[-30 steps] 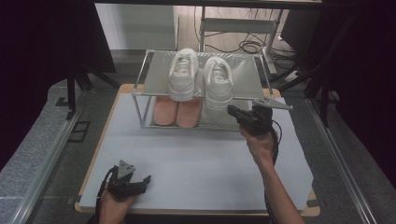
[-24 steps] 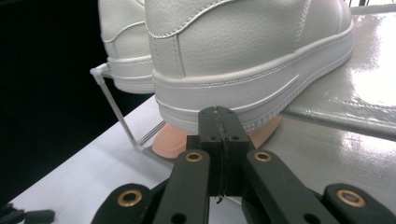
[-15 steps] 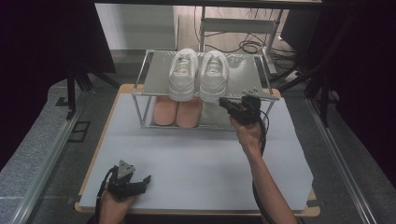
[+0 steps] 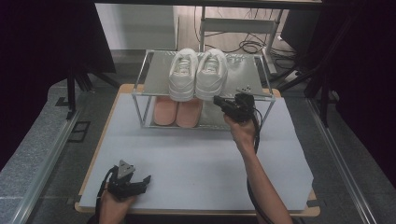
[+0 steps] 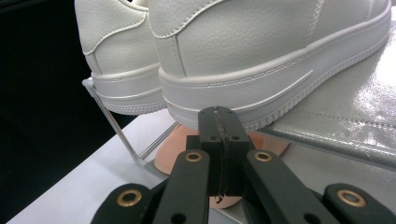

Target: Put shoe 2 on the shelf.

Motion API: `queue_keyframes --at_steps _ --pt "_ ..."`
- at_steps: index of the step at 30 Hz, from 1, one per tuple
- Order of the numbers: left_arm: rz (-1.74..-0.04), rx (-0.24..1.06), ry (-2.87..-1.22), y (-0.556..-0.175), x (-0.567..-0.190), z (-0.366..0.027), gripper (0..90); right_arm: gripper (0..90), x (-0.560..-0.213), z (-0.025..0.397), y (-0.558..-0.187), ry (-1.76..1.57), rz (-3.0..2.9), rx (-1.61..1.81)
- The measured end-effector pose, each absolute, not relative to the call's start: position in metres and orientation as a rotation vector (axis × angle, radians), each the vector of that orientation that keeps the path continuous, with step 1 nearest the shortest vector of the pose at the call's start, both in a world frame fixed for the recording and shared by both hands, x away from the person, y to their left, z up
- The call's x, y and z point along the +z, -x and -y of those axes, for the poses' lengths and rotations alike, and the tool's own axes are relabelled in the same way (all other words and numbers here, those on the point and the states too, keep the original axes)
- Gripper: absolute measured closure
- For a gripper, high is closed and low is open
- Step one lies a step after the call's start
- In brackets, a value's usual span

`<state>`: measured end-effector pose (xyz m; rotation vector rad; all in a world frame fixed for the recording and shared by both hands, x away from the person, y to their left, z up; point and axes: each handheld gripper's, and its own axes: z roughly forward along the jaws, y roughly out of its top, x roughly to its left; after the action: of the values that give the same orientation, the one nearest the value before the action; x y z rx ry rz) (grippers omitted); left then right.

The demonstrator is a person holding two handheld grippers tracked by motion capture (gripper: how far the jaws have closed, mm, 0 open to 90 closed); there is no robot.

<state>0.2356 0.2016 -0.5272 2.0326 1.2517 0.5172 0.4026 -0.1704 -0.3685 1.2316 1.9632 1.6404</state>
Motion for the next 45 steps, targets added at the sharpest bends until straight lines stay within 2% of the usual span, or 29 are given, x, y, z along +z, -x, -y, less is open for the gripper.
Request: queue_keyframes --at_steps 13,20,30,45 --pt "-1.252 0.518 -2.033 -0.235 -0.527 -0.202 19.4 81.6 -0.371 0.180 -0.395 -1.207 -1.978 1.608" --pt "-1.252 0.517 -2.031 -0.235 -0.527 -0.201 19.4 70.1 -0.371 0.190 -0.387 -1.166 -1.988 1.584" --pt "-1.253 0.518 -2.030 -0.235 -0.527 -0.201 19.5 48.2 -0.369 0.202 -0.371 -1.065 -2.034 1.514" --pt "-1.253 0.521 -2.027 -0.235 -0.527 -0.201 19.5 31.7 -0.379 0.213 -0.343 -0.939 -2.127 1.372"
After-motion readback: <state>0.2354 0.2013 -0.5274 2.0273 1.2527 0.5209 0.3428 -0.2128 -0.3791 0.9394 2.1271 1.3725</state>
